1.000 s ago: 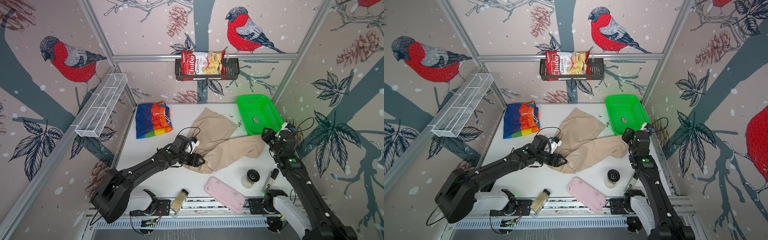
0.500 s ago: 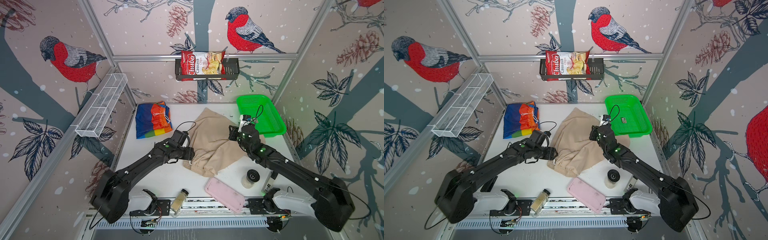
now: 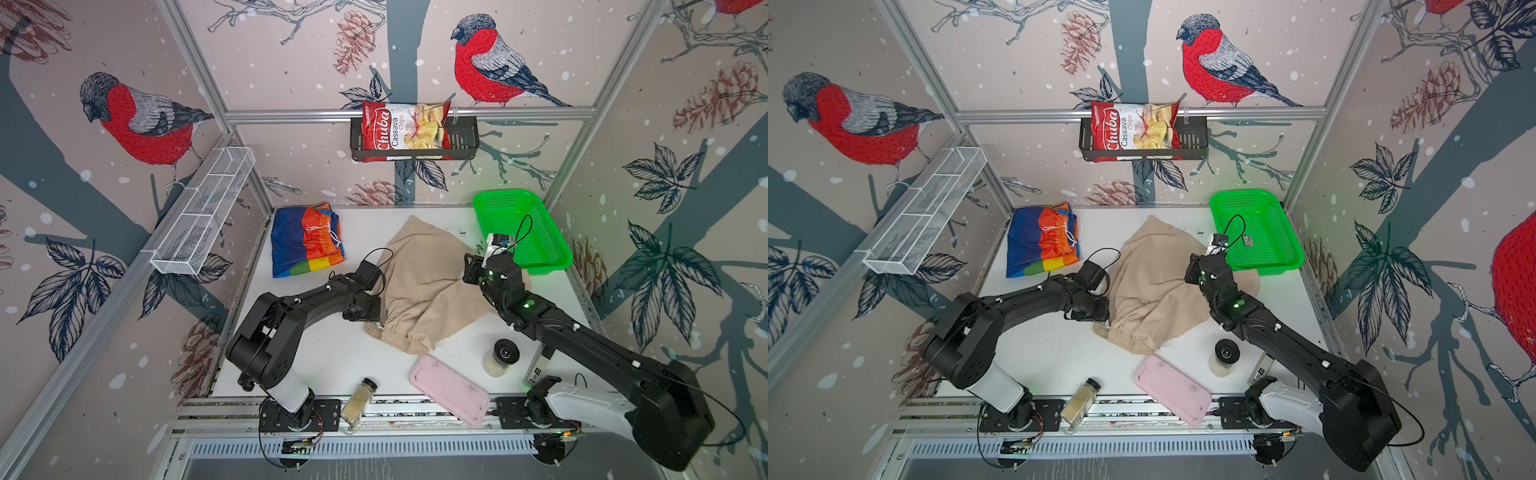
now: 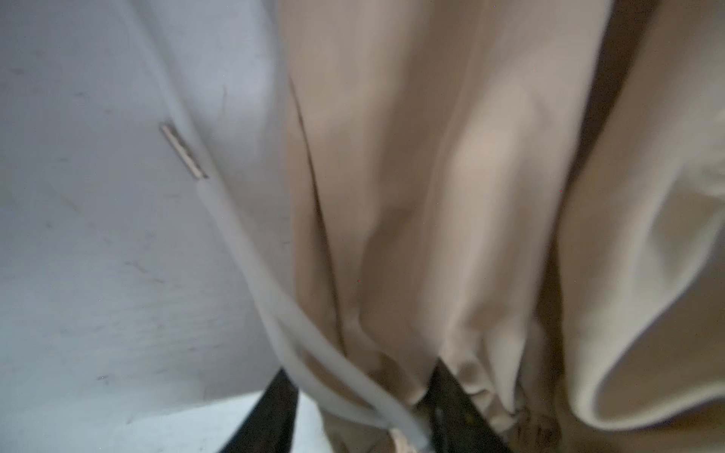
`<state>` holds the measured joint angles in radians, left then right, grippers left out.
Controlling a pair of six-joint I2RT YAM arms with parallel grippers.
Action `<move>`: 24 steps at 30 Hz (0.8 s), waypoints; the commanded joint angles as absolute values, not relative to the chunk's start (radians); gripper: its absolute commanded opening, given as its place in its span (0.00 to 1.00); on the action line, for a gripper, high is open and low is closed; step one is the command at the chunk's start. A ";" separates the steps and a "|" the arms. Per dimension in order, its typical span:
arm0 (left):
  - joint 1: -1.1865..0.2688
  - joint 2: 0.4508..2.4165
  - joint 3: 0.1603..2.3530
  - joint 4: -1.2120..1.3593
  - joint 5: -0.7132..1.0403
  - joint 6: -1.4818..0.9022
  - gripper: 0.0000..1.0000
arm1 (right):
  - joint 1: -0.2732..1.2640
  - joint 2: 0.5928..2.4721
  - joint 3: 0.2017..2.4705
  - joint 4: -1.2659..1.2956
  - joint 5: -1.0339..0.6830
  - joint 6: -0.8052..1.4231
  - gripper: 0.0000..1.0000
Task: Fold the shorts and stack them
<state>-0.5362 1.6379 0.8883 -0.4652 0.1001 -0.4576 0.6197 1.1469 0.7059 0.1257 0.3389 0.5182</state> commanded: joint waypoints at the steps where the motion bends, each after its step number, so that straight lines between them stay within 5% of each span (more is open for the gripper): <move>1: -0.531 1.677 0.892 -0.433 0.137 -0.476 0.00 | 0.609 1.163 0.713 0.150 0.338 0.501 0.30; 11: -0.406 1.717 1.449 -0.737 -0.217 -0.273 0.00 | 0.577 1.220 0.746 0.145 0.300 0.499 0.29; 17: -0.339 1.922 1.742 -0.770 -0.291 -0.167 0.00 | 0.575 1.227 0.769 0.121 0.282 0.509 0.28; 18: -0.328 1.968 1.801 -0.792 -0.296 -0.162 0.06 | 0.575 1.222 0.774 0.110 0.284 0.509 0.29; 21: -0.305 2.067 1.975 -0.853 -0.326 -0.144 0.59 | 0.574 1.184 0.756 0.098 0.311 0.507 0.29; 23: -0.296 2.117 2.109 -0.910 -0.353 -0.141 0.73 | 0.572 1.160 0.733 0.100 0.332 0.508 0.31; 24: -0.295 2.136 2.177 -0.946 -0.360 -0.140 0.97 | 0.570 1.152 0.723 0.100 0.337 0.510 0.32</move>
<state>-0.3000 2.1078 2.0624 -0.8486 -0.3008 -0.1719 0.5735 1.1702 0.7399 0.1101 0.3038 0.5190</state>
